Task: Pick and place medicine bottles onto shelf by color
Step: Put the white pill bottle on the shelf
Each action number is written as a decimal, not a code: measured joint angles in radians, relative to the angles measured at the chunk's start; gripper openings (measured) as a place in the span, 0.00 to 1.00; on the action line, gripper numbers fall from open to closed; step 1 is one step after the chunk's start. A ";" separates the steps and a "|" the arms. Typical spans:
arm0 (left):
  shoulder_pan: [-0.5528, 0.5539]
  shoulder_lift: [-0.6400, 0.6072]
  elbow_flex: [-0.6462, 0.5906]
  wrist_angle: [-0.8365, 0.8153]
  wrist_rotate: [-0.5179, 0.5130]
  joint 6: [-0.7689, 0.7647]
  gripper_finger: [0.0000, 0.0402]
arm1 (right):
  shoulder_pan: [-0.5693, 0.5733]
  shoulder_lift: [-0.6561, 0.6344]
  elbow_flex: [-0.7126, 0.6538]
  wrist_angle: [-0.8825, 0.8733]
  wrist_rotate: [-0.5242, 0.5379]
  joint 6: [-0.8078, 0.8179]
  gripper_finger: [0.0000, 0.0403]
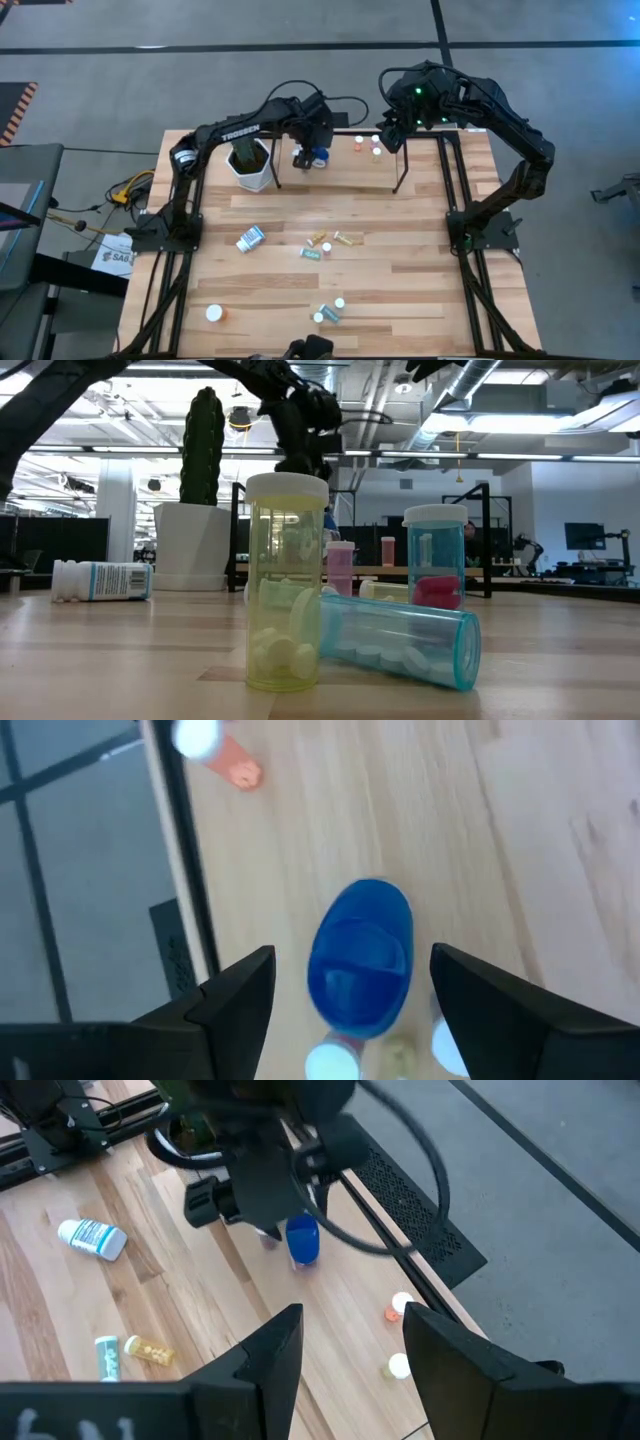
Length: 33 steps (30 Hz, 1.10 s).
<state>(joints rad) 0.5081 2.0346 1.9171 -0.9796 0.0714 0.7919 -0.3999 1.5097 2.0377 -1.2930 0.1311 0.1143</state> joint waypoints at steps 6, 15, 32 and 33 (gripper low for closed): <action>-0.032 -0.071 0.000 -0.005 0.063 -0.138 0.63 | 0.000 0.000 0.000 0.000 0.000 0.000 0.49; -0.168 -0.214 0.002 -0.122 0.149 -0.651 0.63 | 0.000 0.000 0.000 0.000 0.000 0.000 0.49; -0.489 -0.336 -0.241 -0.493 -0.091 -1.125 0.63 | 0.000 0.000 0.000 0.000 0.000 0.000 0.49; -0.503 -0.364 -0.291 -0.472 -0.081 -1.158 0.63 | 0.000 0.000 0.000 0.000 0.000 0.000 0.49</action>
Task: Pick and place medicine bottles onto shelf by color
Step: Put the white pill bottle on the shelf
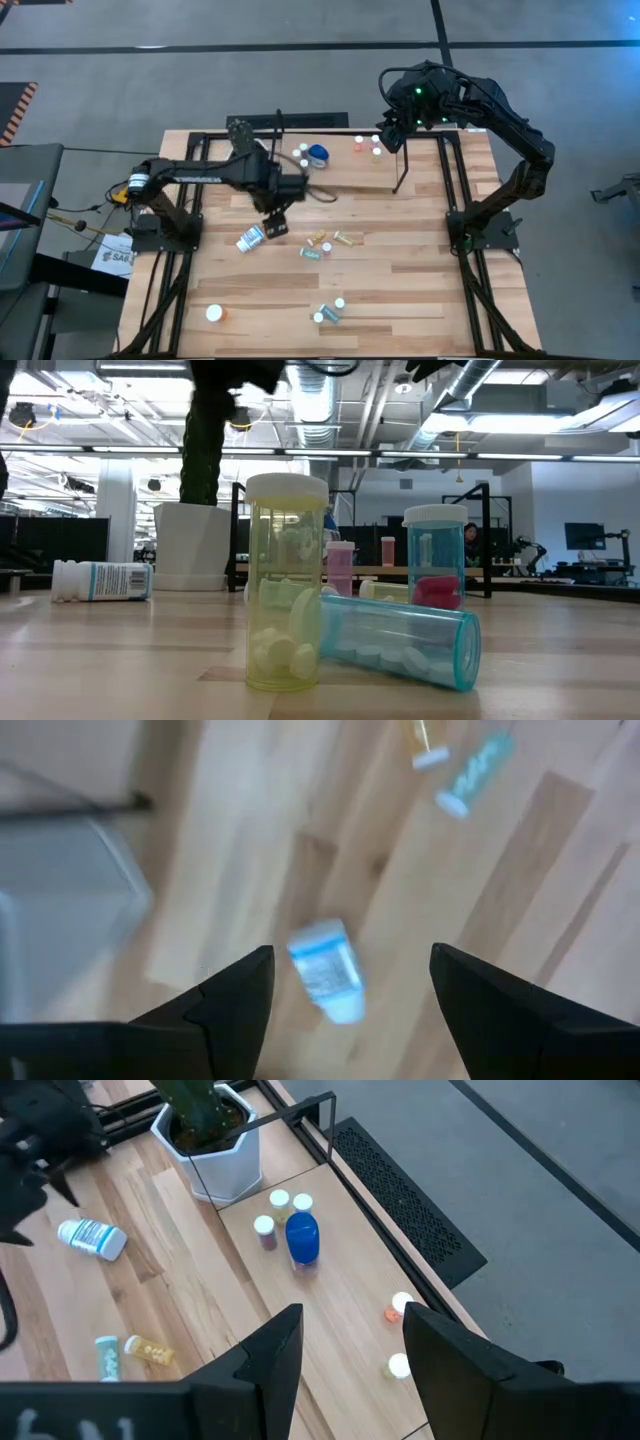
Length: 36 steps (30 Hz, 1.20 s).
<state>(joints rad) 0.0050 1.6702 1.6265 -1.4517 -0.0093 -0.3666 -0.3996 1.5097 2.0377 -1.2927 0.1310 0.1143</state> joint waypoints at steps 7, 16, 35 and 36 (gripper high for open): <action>-0.103 -0.247 -0.371 0.222 0.058 -0.365 0.63 | 0.000 0.000 0.000 0.000 0.000 0.000 0.49; -0.225 -0.392 -0.692 0.337 -0.027 -0.715 0.63 | 0.000 0.000 0.000 0.000 0.000 0.000 0.49; -0.270 -0.394 -1.000 0.632 -0.059 -0.667 0.63 | 0.000 0.000 0.000 0.000 0.000 0.000 0.49; -0.270 -0.394 -1.009 0.638 -0.073 -0.661 0.63 | 0.000 0.000 0.000 0.000 0.000 0.000 0.49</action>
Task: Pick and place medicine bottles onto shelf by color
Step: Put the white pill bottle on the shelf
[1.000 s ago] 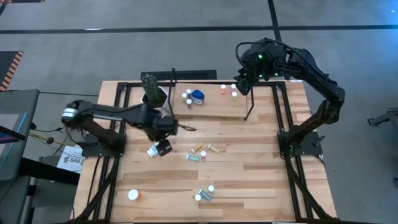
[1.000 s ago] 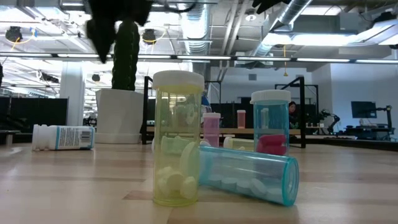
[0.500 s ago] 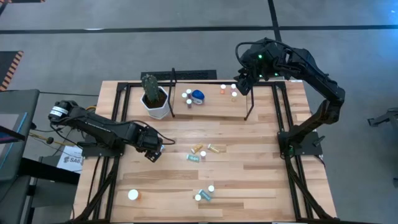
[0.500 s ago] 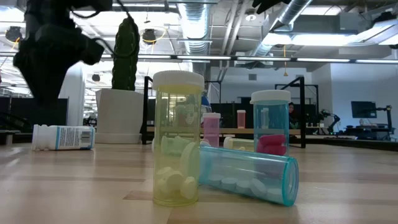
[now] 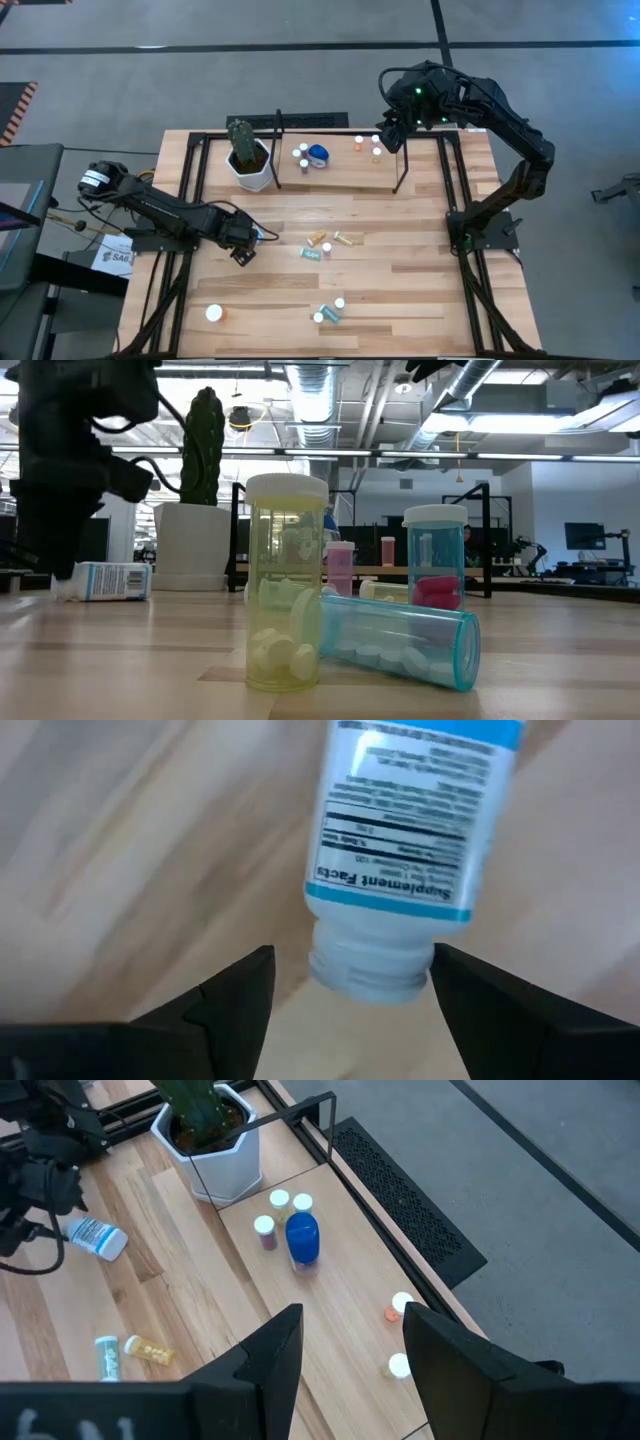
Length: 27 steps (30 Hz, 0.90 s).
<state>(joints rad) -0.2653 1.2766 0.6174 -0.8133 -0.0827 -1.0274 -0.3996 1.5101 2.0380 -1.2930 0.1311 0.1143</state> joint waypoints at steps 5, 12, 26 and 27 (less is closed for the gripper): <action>0.000 0.000 -0.043 0.011 -0.018 0.021 0.61 | 0.000 0.000 0.000 0.000 0.000 0.000 0.49; 0.000 0.000 -0.090 0.133 -0.007 0.140 0.53 | 0.000 0.000 0.000 0.000 0.000 0.000 0.49; 0.001 0.001 -0.092 0.162 -0.012 0.242 0.51 | 0.000 0.000 0.000 0.000 0.000 0.000 0.49; 0.001 0.001 -0.092 0.163 -0.014 0.234 0.51 | 0.000 0.000 0.000 0.000 0.000 0.000 0.49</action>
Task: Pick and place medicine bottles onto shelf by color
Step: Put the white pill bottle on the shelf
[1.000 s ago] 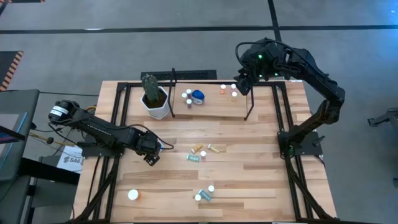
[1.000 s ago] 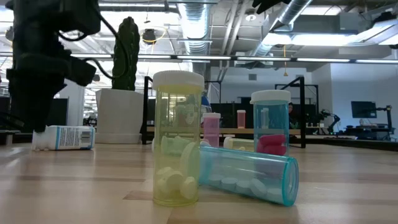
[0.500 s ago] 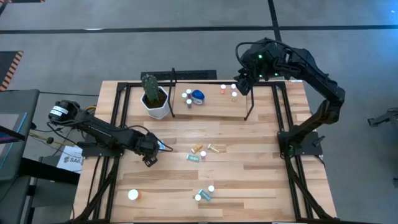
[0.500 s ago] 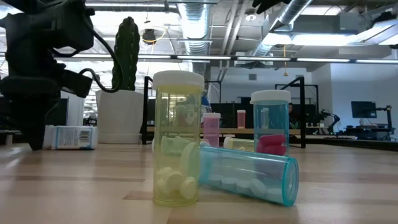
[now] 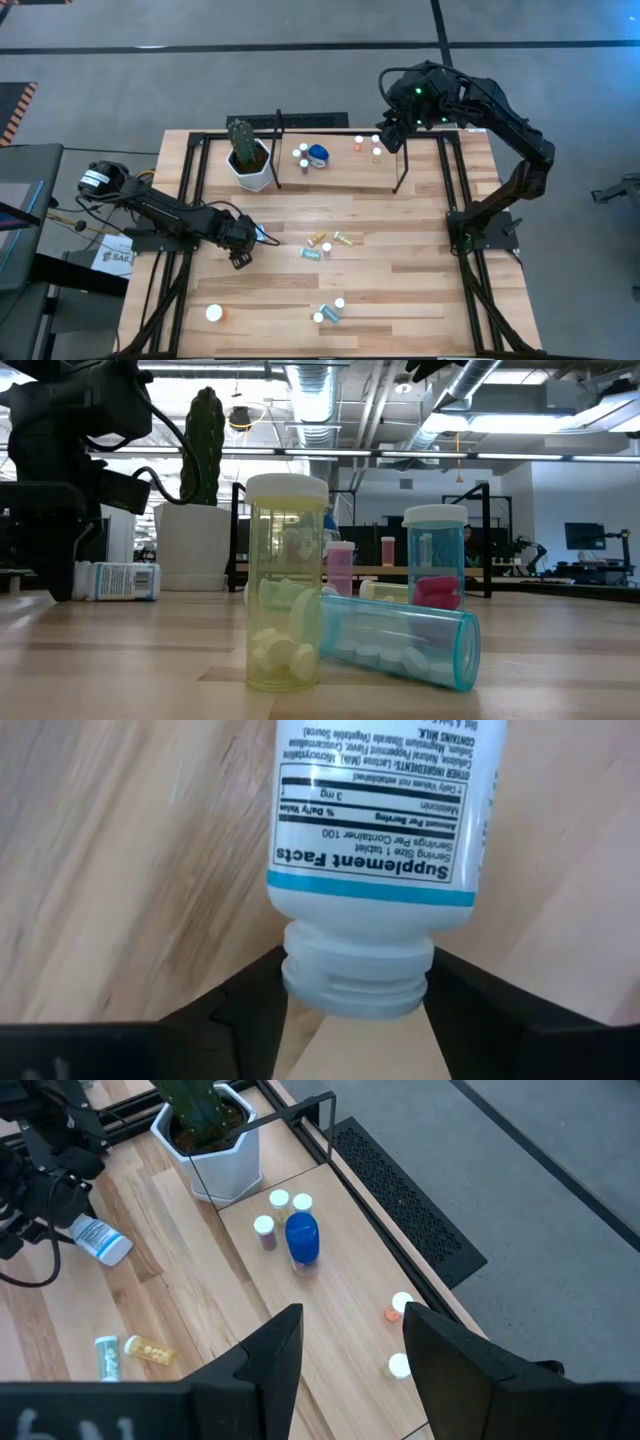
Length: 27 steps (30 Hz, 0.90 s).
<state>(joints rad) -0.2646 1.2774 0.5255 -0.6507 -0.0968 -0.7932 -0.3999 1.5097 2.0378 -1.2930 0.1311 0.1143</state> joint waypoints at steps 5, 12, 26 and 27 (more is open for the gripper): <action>0.000 0.000 0.000 0.019 -0.024 -0.012 0.56 | 0.000 0.000 0.000 0.000 0.000 0.000 0.49; 0.000 0.000 0.000 0.055 -0.091 0.026 0.57 | 0.000 0.000 0.000 0.000 0.000 0.000 0.49; 0.000 0.000 0.000 0.130 0.025 -0.002 0.36 | 0.000 0.000 0.000 0.000 0.000 0.000 0.49; 0.000 0.000 0.000 0.141 0.045 -0.017 0.36 | 0.000 0.000 0.000 0.000 0.000 0.000 0.49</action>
<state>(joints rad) -0.2646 1.2774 0.5255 -0.5093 -0.0517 -0.8100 -0.3998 1.5097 2.0377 -1.2930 0.1310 0.1143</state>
